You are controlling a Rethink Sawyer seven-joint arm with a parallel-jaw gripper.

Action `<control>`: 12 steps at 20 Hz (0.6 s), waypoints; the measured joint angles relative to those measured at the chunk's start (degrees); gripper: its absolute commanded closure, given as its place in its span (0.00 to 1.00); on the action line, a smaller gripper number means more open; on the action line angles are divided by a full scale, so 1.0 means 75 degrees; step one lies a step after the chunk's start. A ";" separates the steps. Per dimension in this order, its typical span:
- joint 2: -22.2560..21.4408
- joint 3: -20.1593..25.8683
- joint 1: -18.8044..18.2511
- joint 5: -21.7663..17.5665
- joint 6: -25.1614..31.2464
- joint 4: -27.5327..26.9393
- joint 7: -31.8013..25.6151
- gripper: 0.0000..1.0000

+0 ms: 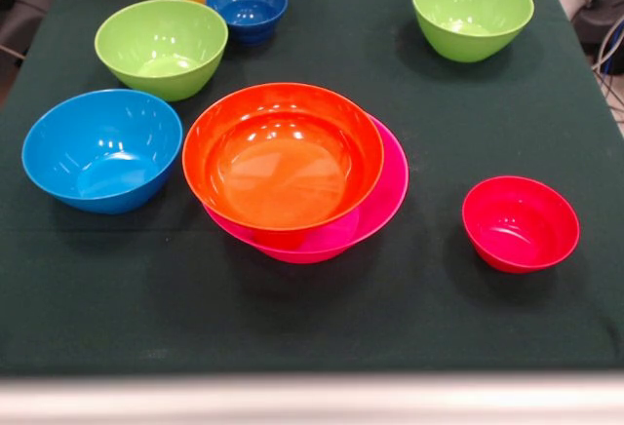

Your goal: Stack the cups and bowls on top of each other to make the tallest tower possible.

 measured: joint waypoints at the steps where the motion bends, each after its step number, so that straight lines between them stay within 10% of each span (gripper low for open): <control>1: 0.0064 -0.0031 0.0009 0.0000 -0.0024 -0.0004 0.0000 0.00; 12: 0.0710 -0.0358 0.0106 -0.0002 -0.0434 -0.0123 0.0000 0.00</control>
